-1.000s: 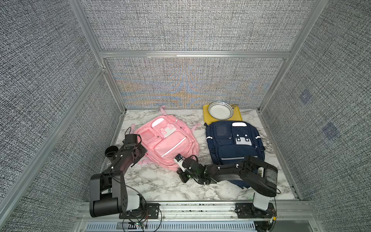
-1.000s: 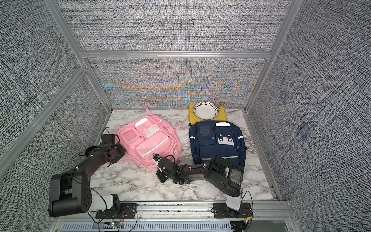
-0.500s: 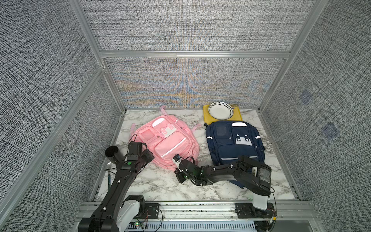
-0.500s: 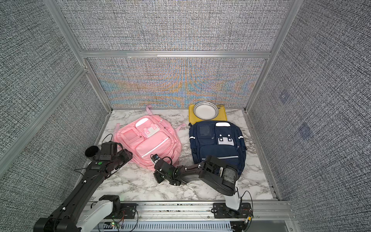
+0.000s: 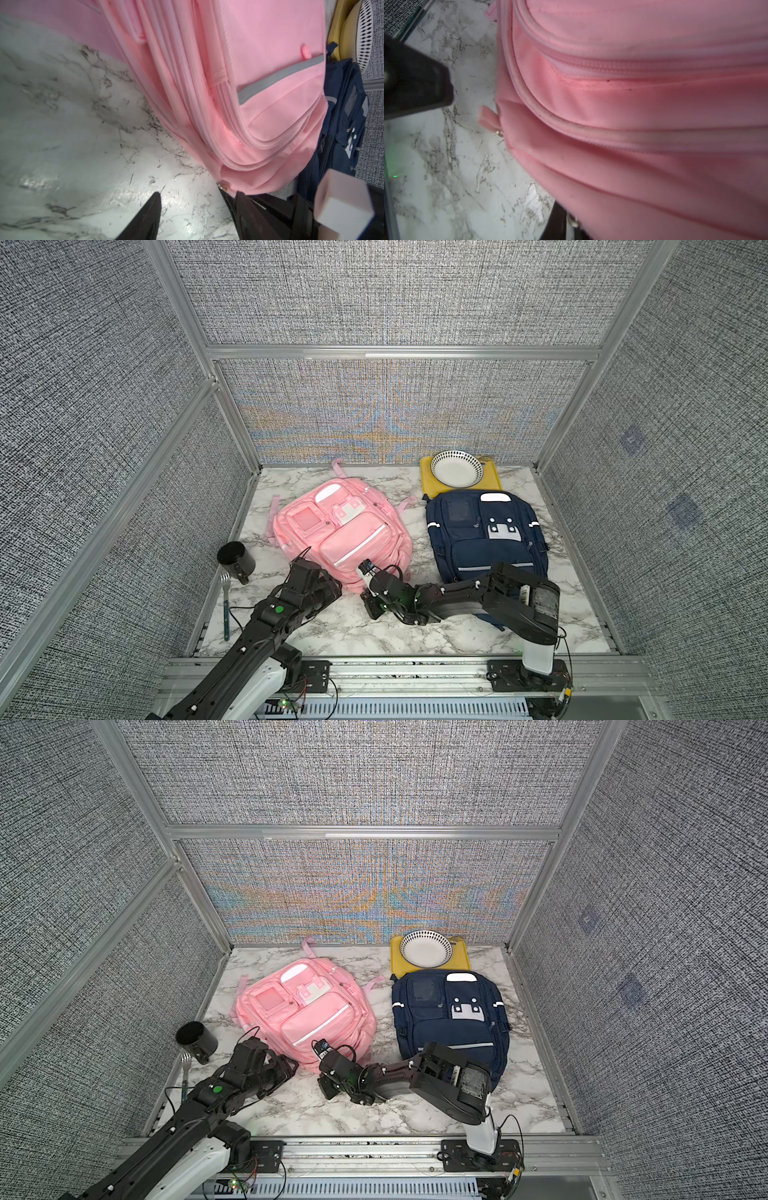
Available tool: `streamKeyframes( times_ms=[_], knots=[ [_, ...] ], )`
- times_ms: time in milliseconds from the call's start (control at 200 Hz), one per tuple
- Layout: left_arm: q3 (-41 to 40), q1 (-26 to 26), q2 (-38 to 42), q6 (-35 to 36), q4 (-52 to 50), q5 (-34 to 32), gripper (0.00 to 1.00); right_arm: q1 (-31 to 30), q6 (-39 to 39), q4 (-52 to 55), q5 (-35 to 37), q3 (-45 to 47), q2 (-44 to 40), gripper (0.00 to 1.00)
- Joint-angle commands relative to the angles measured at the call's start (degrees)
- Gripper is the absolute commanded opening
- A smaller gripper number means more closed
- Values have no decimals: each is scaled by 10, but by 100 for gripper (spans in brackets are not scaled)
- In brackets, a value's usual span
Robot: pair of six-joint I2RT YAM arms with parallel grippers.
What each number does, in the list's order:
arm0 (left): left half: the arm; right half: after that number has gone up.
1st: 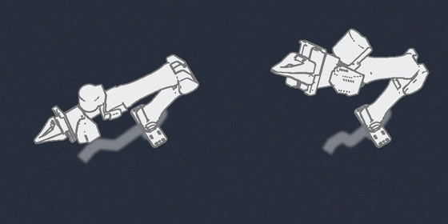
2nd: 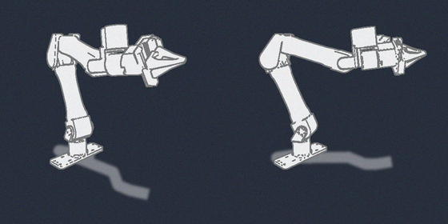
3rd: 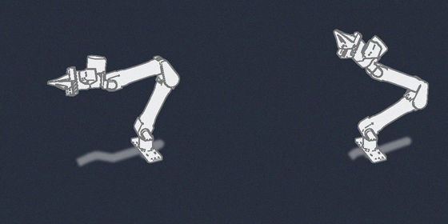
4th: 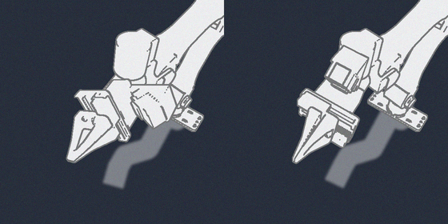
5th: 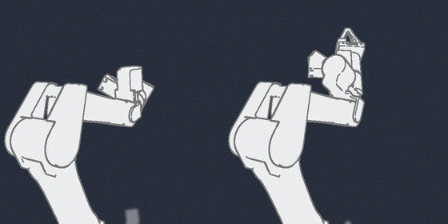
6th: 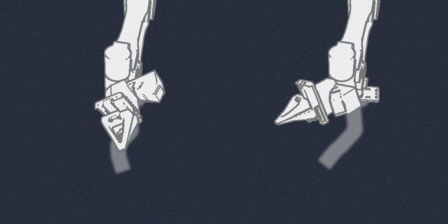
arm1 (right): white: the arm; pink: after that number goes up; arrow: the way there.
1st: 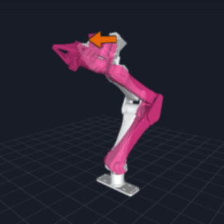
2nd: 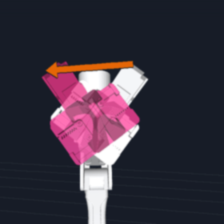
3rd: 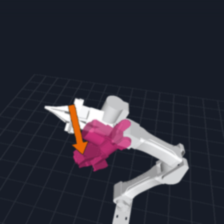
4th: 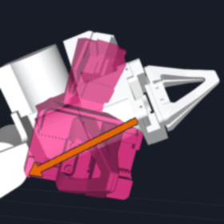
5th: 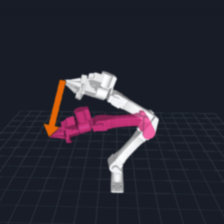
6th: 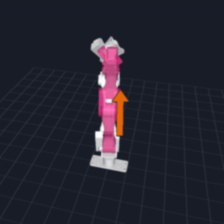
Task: Zip up the backpack
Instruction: Zip the zipper on the backpack.
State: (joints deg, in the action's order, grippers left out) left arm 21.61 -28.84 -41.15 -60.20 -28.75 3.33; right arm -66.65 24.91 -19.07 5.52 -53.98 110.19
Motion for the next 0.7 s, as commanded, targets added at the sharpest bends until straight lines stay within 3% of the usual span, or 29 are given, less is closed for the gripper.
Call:
streamKeyframes(
  times_ms=[0, 345, 520, 691],
  knots=[
    [-2, -39, 1, -67, 18, -58, 64, 0, -4, 4, 0, -4, 5, 0],
    [0, -120, -82, -121, 107, -103, 72, 0, -1, 2, -1, 0, 3, 0],
    [-3, -128, -103, -139, 114, -125, 72, -4, -8, 7, 3, -5, 1, 0],
    [-22, -128, -71, -161, 110, -170, 71, -23, -25, 17, 16, -17, 9, 0]
  ],
)
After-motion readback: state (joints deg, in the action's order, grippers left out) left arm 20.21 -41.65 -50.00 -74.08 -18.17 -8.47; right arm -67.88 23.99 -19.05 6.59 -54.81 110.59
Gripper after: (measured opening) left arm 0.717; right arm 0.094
